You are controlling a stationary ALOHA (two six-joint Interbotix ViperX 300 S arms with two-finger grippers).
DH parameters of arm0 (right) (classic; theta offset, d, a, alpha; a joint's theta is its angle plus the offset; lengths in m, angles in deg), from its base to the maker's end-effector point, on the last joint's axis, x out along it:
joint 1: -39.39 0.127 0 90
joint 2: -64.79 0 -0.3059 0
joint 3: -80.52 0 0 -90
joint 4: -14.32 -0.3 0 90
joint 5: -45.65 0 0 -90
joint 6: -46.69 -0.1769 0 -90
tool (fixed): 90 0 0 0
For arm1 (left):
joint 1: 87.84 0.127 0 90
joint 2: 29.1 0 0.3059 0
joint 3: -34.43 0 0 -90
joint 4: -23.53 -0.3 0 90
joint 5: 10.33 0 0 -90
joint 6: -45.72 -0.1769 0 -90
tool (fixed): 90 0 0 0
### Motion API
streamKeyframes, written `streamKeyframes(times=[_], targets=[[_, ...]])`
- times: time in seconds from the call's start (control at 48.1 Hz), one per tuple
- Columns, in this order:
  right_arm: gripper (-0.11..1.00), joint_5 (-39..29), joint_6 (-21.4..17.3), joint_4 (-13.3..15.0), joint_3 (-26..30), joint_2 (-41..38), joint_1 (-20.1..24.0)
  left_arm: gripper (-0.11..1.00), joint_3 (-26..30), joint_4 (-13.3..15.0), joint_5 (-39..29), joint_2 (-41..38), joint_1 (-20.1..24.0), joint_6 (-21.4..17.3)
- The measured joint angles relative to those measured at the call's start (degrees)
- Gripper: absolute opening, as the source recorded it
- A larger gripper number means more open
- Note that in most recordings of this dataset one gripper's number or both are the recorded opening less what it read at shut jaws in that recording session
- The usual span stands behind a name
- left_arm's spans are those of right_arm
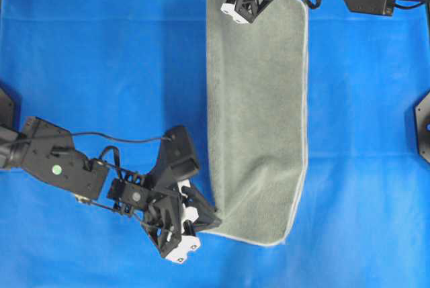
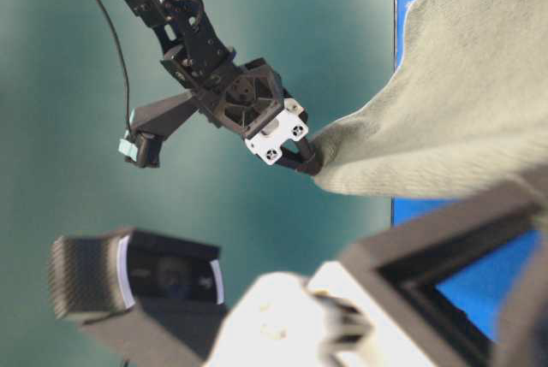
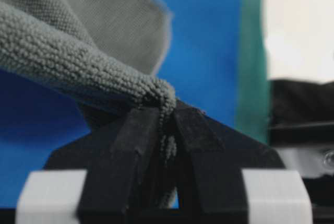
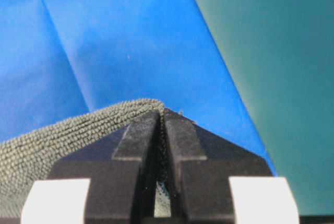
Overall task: Fold a large towel.
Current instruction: 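Carry the left corner across toward the right gripper, folding the towel in half, then open both grippers and pull them back from the folded towel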
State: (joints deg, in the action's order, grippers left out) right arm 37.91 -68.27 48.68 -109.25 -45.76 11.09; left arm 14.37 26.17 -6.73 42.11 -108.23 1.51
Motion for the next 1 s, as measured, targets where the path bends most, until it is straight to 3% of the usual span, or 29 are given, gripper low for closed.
streamKeyframes(times=[0.062,0.125,0.291,0.395,0.561,0.727,0.894,0.998], targets=[[0.04,0.35,0.44,0.00,0.09,0.00,0.00,0.05,0.79,-0.09,-2.46,-0.26,0.00,-0.09],[0.17,0.53,0.62,0.00,0.00,0.00,0.00,0.08,1.49,-0.26,-3.96,-0.53,0.18,-0.18],[0.64,0.44,1.49,0.97,0.44,0.00,-1.14,0.57,2.46,-0.35,-5.62,-0.26,-0.62,-0.26],[0.63,0.26,1.85,2.37,0.44,0.26,-1.41,0.82,2.20,-0.44,-7.29,1.58,-1.32,-0.79],[0.62,-0.26,1.93,2.81,-2.02,5.45,-0.70,0.73,0.09,-0.62,-11.16,7.38,-1.58,-1.05],[0.62,-1.85,1.58,2.81,-8.61,16.61,0.97,0.74,-3.43,-1.23,-12.92,14.33,-0.88,-2.37],[0.62,-2.02,1.23,2.37,-17.05,29.36,5.62,0.74,-6.94,-1.41,-12.83,23.38,0.26,-7.91],[0.62,-2.02,1.23,-0.44,-23.20,39.11,8.96,0.74,-9.49,-1.41,-11.25,27.33,1.76,-12.22]])
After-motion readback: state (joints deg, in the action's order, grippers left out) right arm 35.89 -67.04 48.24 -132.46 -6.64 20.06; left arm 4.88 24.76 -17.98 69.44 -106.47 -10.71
